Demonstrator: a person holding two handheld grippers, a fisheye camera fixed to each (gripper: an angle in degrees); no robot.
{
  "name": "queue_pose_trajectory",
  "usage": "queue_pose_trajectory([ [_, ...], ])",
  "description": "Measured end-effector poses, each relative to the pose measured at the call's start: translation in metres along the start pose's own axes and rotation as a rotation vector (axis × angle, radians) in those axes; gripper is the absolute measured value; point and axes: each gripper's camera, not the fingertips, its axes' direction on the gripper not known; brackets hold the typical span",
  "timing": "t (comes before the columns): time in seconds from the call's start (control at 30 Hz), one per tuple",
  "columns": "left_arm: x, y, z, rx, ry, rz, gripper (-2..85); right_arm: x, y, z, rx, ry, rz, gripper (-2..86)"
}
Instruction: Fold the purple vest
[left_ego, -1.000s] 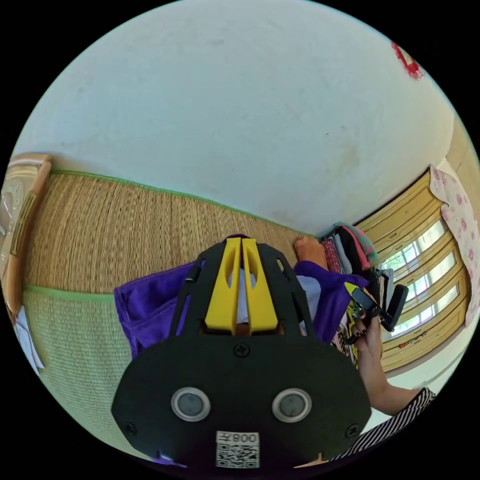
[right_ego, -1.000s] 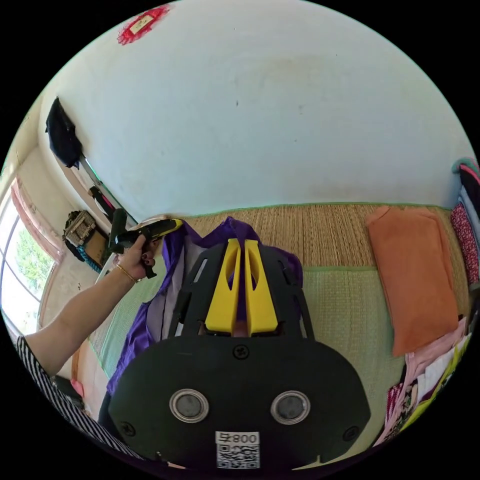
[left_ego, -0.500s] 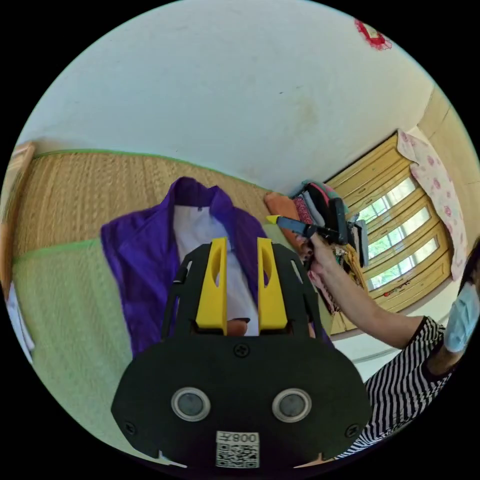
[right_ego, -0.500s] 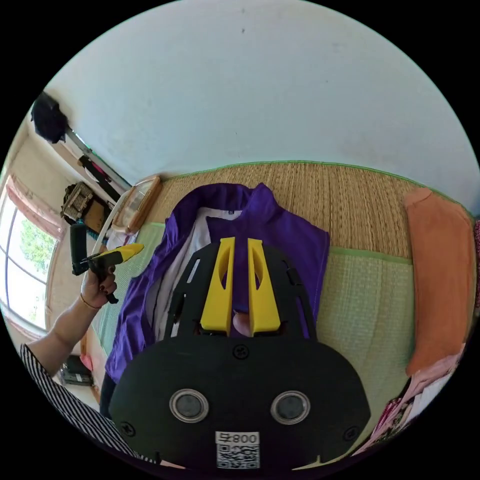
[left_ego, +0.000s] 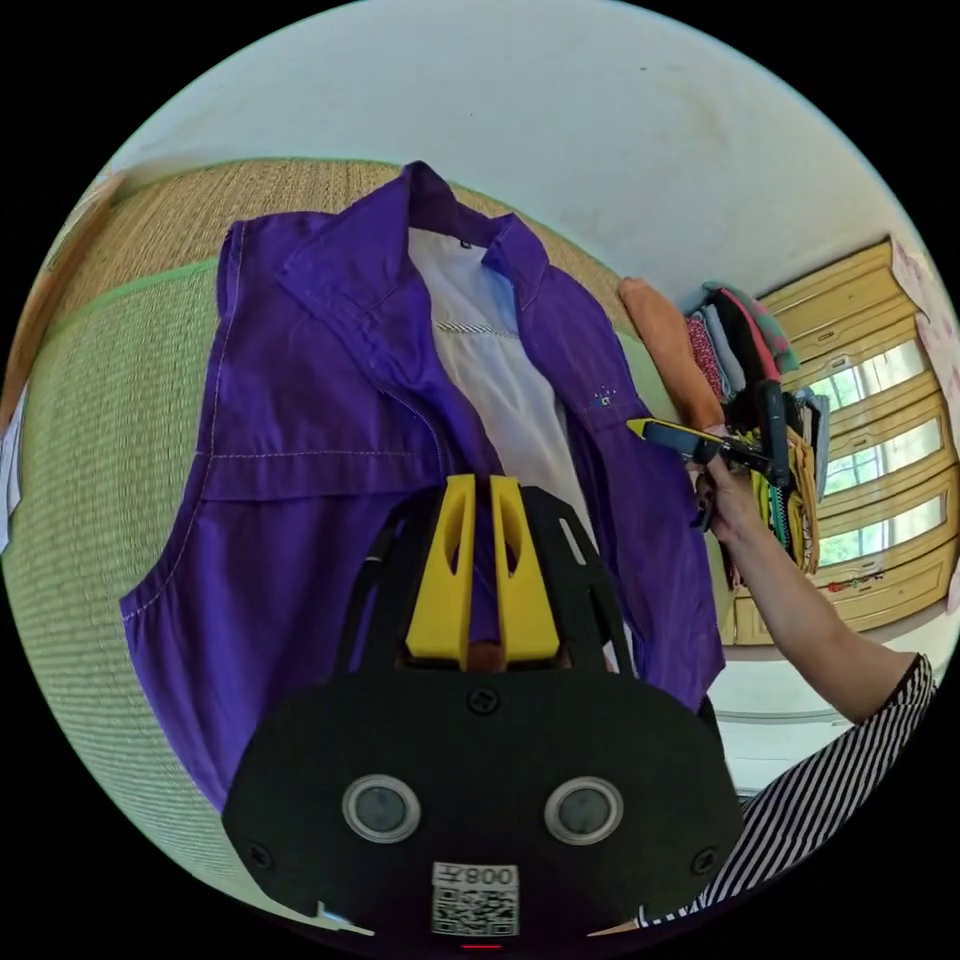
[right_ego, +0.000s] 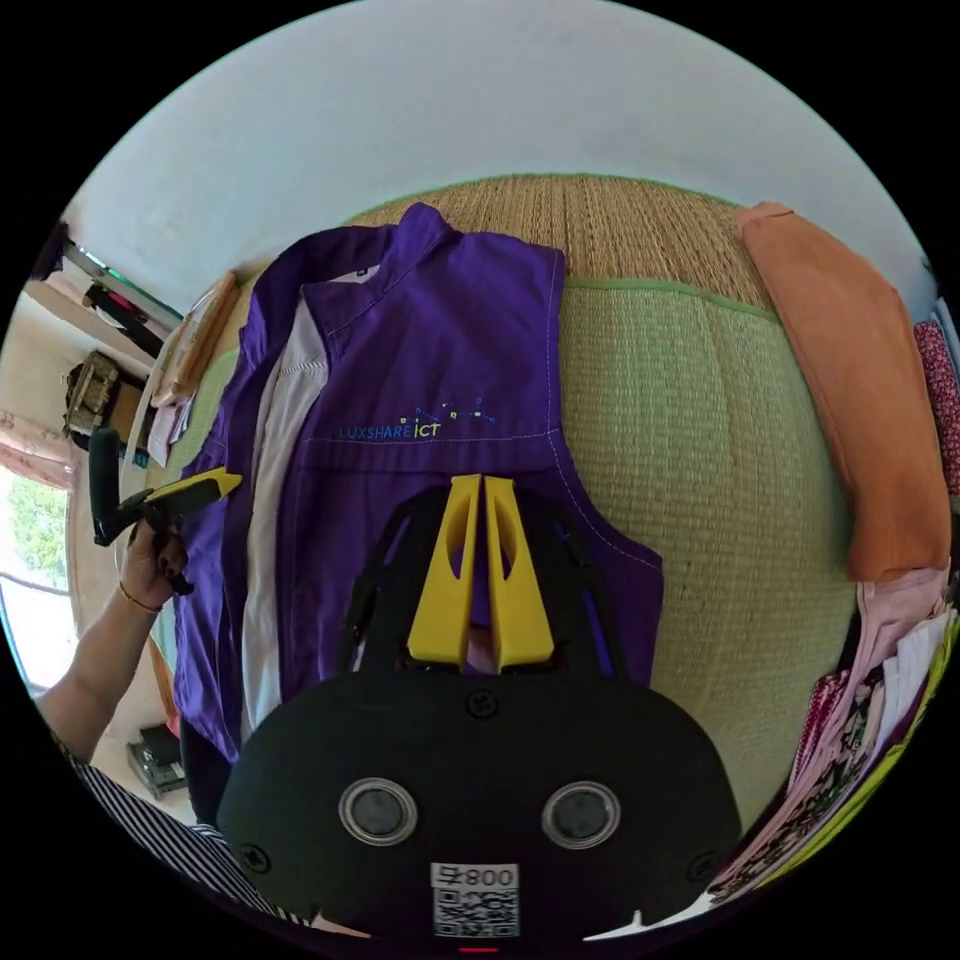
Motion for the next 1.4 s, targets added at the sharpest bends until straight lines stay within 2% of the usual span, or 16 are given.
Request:
queue_pose_trajectory([
  [0.13,0.011,0.039,-0.046,0.074,0.038,-0.029,5.6,-0.007,0.021,-0.043,0.065,-0.021,-0.023,1.6],
  [0.23,0.023,0.101,-0.083,0.083,0.079,-0.050,6.4,-0.021,0.064,-0.082,0.092,-0.069,-0.062,2.3],
  [0.37,0.058,0.209,-0.113,-0.011,0.082,-0.075,6.7,-0.047,0.139,-0.102,0.036,-0.053,-0.110,2.7],
  [0.47,0.086,0.274,-0.123,-0.071,0.065,-0.110,6.9,-0.053,0.192,-0.103,-0.037,-0.026,-0.064,2.8],
  [0.57,0.105,0.309,-0.116,-0.121,0.039,-0.138,6.9,-0.046,0.218,-0.094,-0.093,0.032,0.005,2.1],
  [0.63,0.114,0.317,-0.117,-0.129,0.011,-0.166,7.0,-0.044,0.222,-0.100,-0.065,0.011,0.011,1.6],
  [0.73,0.146,0.321,-0.143,-0.090,0.059,-0.120,7.8,-0.058,0.208,-0.124,-0.052,-0.012,0.024,2.0],
  [0.93,0.202,0.336,-0.140,-0.168,-0.032,-0.020,8.5,-0.136,0.150,-0.151,0.001,-0.101,-0.105,6.3],
  [1.07,0.230,0.347,-0.152,-0.146,-0.135,0.040,7.1,-0.198,0.094,-0.150,0.004,-0.128,-0.211,7.6],
  [1.27,0.255,0.359,-0.178,-0.134,-0.194,0.090,4.8,-0.311,-0.013,-0.132,0.014,-0.044,-0.383,8.4],
  [1.4,0.262,0.367,-0.196,-0.118,-0.162,0.093,4.2,-0.379,-0.076,-0.109,0.011,0.083,-0.465,9.4],
])
